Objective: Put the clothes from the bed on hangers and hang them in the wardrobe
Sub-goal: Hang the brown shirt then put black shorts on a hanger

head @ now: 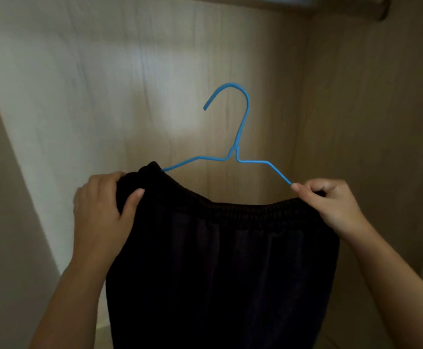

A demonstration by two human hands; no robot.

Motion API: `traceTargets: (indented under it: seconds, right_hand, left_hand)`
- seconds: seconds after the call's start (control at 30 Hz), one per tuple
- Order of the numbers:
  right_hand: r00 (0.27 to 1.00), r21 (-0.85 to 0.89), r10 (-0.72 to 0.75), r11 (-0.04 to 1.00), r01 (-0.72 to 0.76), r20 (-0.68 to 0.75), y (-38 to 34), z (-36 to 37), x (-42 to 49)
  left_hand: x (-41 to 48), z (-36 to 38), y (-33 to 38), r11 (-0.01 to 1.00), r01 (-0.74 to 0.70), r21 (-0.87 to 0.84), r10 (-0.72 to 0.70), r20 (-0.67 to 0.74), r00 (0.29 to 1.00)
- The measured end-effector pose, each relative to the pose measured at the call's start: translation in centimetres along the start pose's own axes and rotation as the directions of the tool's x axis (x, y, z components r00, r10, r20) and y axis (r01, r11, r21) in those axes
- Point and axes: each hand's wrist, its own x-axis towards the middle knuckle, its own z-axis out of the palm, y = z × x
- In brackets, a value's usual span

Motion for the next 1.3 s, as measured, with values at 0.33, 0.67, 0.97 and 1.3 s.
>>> traceTargets:
  seconds: [0.33, 0.67, 0.97, 1.3]
  right_hand:
    - [0.89, 0.045, 0.138, 0.984, -0.175, 0.435, 3.5, 5.2, -6.5]
    - [0.568, 0.164, -0.088, 0.983, -0.084, 0.818, 1.2, 17.6, -13.3]
    - [0.246, 0.439, -0.413, 0.896, -0.059, 0.877, -7.5, 27.9, -21.7]
    - [-0.001, 0.569, -0.587, 0.786, -0.243, 0.81, -14.8, 32.1, -28.9]
  left_hand:
    - [-16.8, -7.0, 0.7, 0.891, 0.438, 0.121, -0.433, -0.067, 0.899]
    - [-31.3, -17.3, 1.1, 0.652, 0.593, 0.472, -0.624, -0.109, 0.774]
    - [-41.9, -25.5, 5.8, 0.13, 0.753, 0.645, -0.585, -0.564, 0.584]
    - [-47.0, -31.5, 9.6, -0.244, 0.805, 0.541, -0.385, -0.816, 0.431]
